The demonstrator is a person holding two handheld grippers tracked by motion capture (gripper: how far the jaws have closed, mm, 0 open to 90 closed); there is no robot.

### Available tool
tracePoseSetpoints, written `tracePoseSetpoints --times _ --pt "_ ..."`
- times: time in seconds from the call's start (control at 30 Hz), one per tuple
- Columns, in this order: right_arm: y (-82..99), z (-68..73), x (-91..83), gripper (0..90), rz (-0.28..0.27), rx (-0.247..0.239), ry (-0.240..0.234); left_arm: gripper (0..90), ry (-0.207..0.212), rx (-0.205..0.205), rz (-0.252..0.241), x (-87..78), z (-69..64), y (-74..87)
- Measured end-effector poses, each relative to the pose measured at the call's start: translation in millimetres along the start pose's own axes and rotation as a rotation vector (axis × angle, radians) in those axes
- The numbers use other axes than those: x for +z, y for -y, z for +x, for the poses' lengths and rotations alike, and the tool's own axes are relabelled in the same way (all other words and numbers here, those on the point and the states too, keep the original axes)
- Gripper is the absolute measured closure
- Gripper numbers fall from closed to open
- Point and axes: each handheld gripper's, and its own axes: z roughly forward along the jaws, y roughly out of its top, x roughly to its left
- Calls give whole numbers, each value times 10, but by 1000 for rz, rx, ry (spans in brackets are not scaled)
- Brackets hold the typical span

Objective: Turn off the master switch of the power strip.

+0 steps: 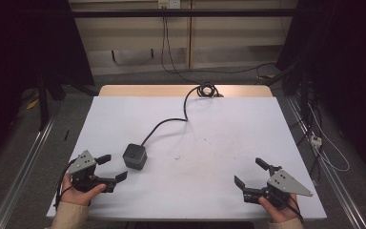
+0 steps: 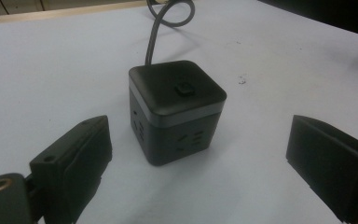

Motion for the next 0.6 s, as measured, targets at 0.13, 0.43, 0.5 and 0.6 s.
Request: tracePoseSetpoints --times 0.13,0.43,0.5,0.6 --pt "-1 0 0 53 0 0 0 65 -1 0 5 -5 7 16" --pt "2 -3 1 53 0 1 -3 66 -1 6 16 -1 17 44" --pt "4 -5 0 53 2 1 -3 66 0 9 21 -3 22 51" --pt "4 -5 -1 53 2 1 -3 66 1 5 24 -6 25 66"
